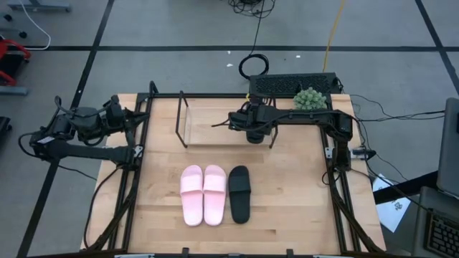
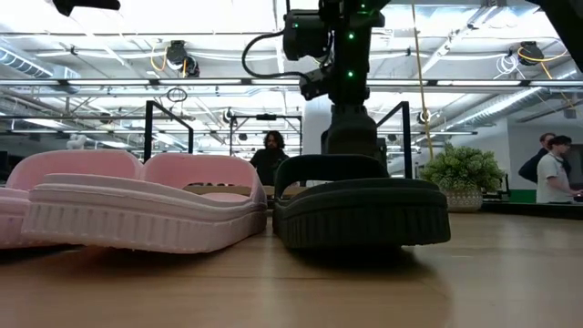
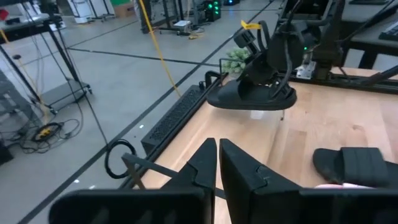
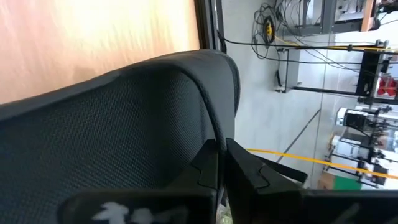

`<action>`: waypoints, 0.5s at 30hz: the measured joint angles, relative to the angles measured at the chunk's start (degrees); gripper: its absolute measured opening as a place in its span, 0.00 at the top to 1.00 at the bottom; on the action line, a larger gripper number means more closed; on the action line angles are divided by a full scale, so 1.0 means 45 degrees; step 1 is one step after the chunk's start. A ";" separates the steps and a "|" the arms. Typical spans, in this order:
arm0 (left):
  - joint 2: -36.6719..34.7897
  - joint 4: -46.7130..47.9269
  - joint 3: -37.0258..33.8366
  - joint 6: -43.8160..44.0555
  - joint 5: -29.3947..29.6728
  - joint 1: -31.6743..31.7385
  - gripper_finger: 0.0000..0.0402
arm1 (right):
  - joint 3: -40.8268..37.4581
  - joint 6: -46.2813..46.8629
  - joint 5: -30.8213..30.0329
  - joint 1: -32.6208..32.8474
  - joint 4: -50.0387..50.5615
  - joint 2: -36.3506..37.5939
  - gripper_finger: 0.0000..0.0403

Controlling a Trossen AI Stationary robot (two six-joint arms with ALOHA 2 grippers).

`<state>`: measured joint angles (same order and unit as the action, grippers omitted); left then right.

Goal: Pick and place slides into the shelf
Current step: Put the right black slide on the shelf

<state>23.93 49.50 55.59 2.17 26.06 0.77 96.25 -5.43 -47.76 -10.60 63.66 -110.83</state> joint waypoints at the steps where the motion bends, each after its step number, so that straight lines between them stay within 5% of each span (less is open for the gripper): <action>1: 0.0000 0.0002 0.0000 -0.0151 0.0021 -0.0001 0.94 | -0.0063 -0.0011 0.0004 -0.0010 -0.0054 0.0000 1.00; 15: -0.0002 0.0005 0.0000 -0.0804 0.0202 -0.0004 0.94 | -0.1567 -0.0831 0.0009 -0.0156 -0.1493 0.0000 1.00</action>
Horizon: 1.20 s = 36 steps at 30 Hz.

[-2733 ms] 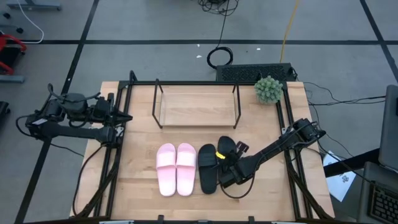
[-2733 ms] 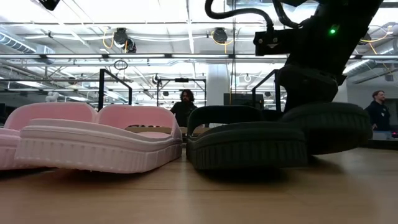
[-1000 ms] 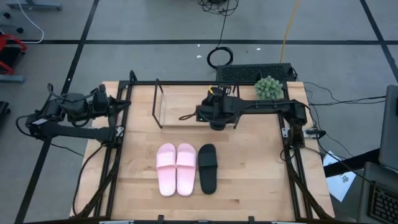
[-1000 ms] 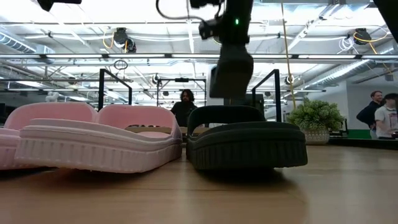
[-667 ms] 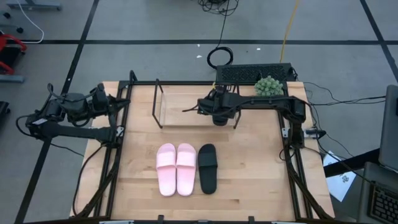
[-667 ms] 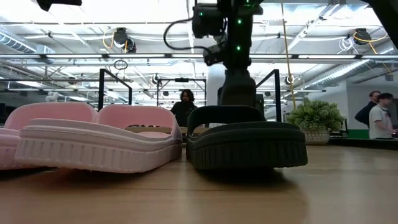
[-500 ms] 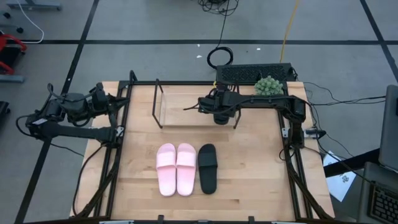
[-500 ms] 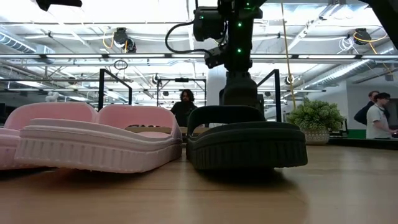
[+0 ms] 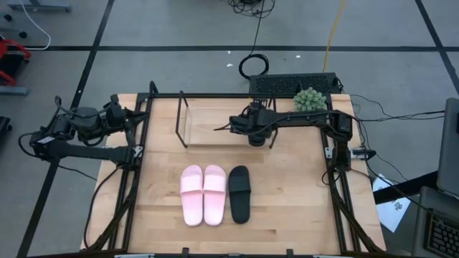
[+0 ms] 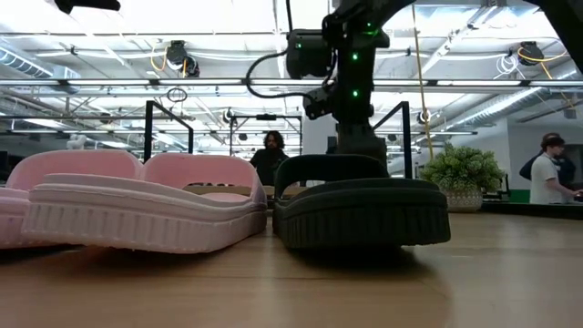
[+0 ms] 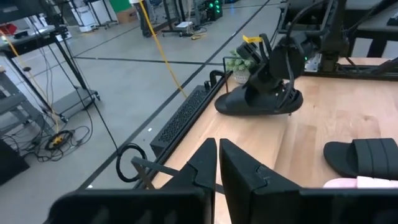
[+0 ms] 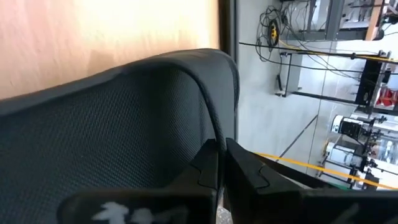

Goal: Pick and place slides into the shelf
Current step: Put the right black slide on the shelf

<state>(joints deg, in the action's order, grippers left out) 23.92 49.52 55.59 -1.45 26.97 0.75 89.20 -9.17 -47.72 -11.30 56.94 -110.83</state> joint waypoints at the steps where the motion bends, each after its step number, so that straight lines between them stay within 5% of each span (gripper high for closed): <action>1: 0.0000 0.0000 0.0000 0.0009 0.0032 0.0002 0.94 | -0.0111 -0.0059 -0.0002 -0.0046 -0.0154 0.0000 1.00; 36: 0.0000 0.0014 0.0000 -0.0321 0.0042 0.0004 0.94 | -0.0479 -0.0835 -0.0148 -0.0329 0.0410 0.0000 0.99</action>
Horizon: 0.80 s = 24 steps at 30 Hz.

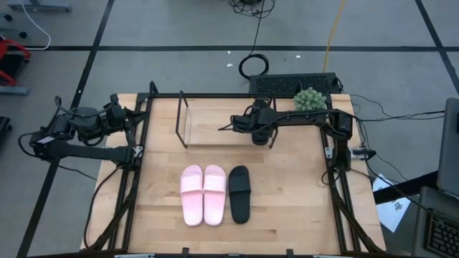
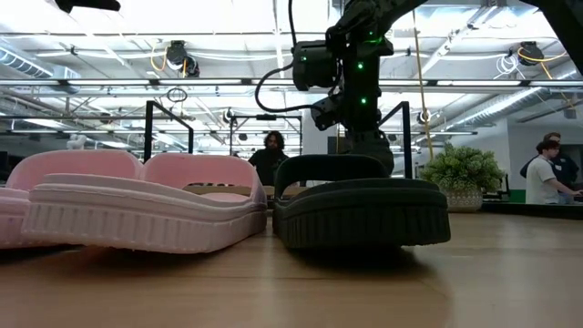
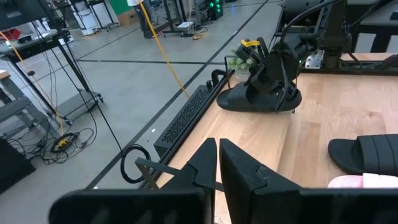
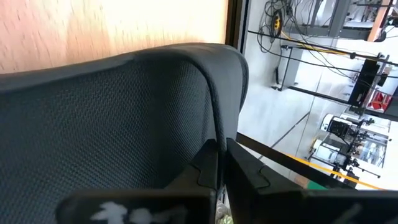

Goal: Pick and place slides into the shelf
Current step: Put the right black slide on the shelf

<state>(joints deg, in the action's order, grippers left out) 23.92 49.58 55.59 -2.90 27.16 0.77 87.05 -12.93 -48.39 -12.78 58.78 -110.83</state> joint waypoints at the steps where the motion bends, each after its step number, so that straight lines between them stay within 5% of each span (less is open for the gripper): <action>1: 0.0001 0.0000 0.0000 0.0000 0.0000 0.0000 0.94 | 0.0000 -0.0012 -0.0082 0.0001 0.0000 0.0000 0.99; 24: 0.0003 0.0000 0.0000 -0.0238 -0.0002 0.0000 0.94 | 0.0000 -0.0345 -0.0200 0.0348 -0.0310 0.0000 0.99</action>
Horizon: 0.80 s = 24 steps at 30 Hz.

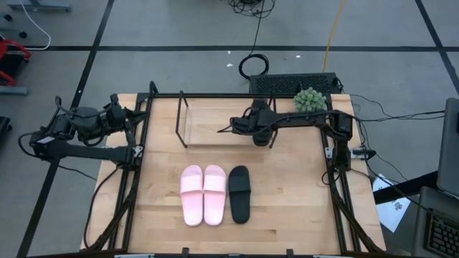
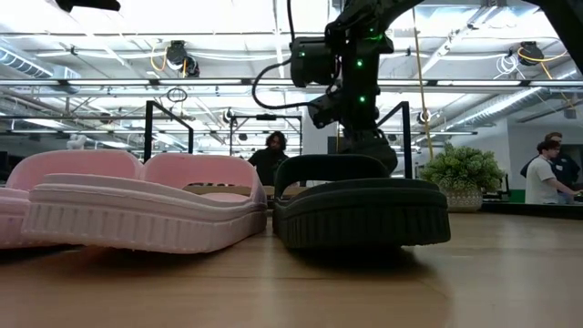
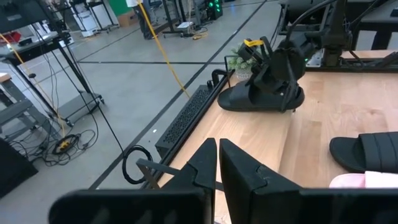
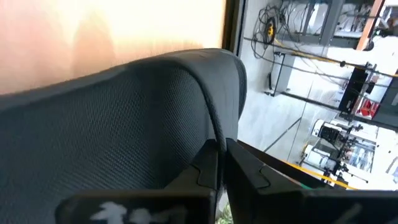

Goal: Pick and place slides into the shelf
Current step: Put the right black slide on the shelf

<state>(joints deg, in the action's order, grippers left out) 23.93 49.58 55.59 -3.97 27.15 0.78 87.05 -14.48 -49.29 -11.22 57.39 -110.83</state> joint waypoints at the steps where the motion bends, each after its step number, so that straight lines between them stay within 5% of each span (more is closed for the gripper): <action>1: 0.0002 -0.0002 0.0000 -0.0066 0.0000 -0.0002 0.94 | 0.0000 0.0000 0.0015 0.0033 -0.0017 0.0000 0.99; 24: -0.0003 0.0041 0.0000 -0.0394 -0.0003 -0.0002 0.94 | 0.0000 0.0695 0.0682 0.0018 0.0556 0.0015 0.99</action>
<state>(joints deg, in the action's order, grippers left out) 23.92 49.77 55.59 -5.74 27.14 0.77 87.05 -11.35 -46.22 -11.14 59.89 -110.76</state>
